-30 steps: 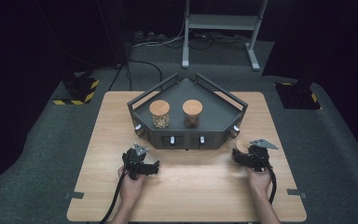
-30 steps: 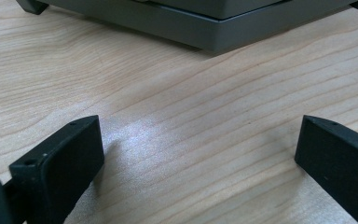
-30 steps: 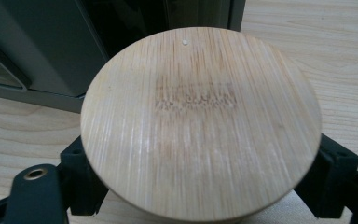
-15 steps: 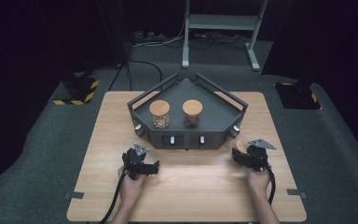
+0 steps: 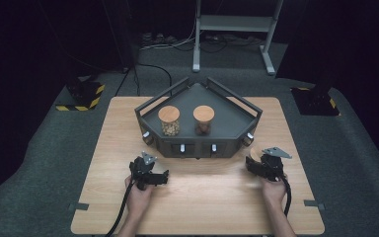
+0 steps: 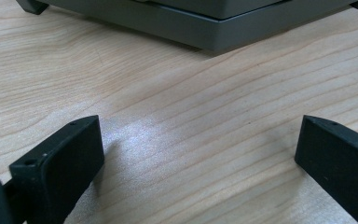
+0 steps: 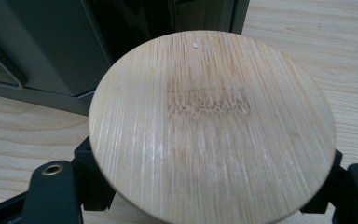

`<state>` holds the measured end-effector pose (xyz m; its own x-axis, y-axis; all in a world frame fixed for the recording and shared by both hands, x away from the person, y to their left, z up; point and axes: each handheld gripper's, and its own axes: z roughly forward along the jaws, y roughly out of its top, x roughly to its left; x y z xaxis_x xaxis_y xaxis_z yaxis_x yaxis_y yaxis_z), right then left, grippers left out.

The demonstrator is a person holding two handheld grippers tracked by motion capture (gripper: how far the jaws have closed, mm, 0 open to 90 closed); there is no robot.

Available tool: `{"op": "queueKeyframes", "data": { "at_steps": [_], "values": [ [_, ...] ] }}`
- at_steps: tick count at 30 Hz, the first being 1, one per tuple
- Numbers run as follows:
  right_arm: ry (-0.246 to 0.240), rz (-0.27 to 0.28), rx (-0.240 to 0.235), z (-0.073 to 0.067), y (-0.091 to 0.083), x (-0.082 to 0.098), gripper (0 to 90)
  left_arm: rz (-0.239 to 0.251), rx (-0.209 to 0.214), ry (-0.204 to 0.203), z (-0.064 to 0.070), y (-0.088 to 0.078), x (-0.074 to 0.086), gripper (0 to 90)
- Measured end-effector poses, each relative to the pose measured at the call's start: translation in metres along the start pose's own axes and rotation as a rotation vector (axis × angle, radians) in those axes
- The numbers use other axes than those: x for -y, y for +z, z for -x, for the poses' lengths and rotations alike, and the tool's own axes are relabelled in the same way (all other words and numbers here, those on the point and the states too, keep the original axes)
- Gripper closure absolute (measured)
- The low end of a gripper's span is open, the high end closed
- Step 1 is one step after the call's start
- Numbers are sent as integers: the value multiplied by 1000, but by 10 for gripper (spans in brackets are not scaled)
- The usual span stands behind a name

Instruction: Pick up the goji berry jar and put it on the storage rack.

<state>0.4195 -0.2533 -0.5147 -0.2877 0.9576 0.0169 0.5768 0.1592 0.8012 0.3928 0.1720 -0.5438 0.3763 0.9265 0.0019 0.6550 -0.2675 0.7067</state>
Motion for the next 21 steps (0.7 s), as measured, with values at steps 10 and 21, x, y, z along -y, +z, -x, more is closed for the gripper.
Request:
{"op": "queueKeyframes", "data": {
  "at_steps": [10, 21],
  "values": [
    [11, 6, -18, 1, -3, -1, 260, 0, 0, 0, 0, 0, 0, 13],
    [8, 32, -41, -1, -9, -2, 261, 0, 0, 0, 0, 0, 0, 13]
  ]
}}
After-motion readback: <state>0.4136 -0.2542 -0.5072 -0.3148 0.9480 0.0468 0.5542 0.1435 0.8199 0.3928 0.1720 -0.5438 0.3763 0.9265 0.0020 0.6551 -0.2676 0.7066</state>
